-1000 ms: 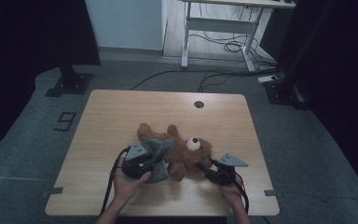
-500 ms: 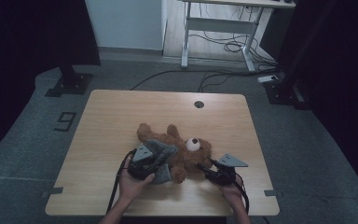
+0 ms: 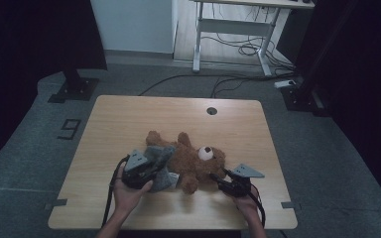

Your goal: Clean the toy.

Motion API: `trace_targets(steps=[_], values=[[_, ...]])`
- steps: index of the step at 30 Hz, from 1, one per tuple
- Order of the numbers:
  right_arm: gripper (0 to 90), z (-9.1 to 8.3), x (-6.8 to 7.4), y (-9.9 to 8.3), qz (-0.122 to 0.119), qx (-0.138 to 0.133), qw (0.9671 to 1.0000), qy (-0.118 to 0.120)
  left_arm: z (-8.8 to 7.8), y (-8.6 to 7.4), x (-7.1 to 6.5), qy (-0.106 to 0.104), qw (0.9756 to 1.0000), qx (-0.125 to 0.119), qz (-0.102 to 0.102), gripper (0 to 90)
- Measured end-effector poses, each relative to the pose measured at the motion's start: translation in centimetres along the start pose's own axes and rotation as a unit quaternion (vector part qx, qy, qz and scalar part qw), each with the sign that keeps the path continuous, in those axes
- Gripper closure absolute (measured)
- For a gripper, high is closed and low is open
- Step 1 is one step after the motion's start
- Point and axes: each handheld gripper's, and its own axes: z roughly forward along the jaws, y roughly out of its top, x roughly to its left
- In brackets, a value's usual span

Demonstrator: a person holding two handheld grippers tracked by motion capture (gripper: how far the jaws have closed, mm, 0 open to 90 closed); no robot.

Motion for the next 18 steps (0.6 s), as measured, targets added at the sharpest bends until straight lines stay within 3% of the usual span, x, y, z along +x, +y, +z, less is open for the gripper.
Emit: trace_targets(steps=[3,7,9,13,16,18], values=[[57.2,0.0,0.0,0.0,-0.001,-0.001,1.0000,-0.001,1.5,2.4,-1.8,-0.039,0.9992,-0.002,0.005,77.7],[57.2,0.0,0.0,0.0,0.000,-0.002,1.0000,-0.001,4.2,4.7,-4.4,-0.059,0.9979,0.010,0.027,77.7],[57.2,0.0,0.0,0.0,-0.001,0.000,1.0000,-0.002,5.4,5.2,-5.4,-0.072,0.9969,0.018,0.026,77.7],[57.2,0.0,0.0,0.0,0.002,-0.002,1.0000,-0.001,8.4,4.9,-7.6,-0.089,0.9948,0.045,0.025,77.7],[57.2,0.0,0.1,0.0,0.001,0.000,1.0000,-0.003,10.6,3.6,-8.6,-0.072,0.9937,0.074,0.043,77.6],[57.2,0.0,0.1,0.0,0.003,0.000,1.0000,-0.005,11.5,2.3,-8.5,-0.062,0.9928,0.089,0.050,77.5]])
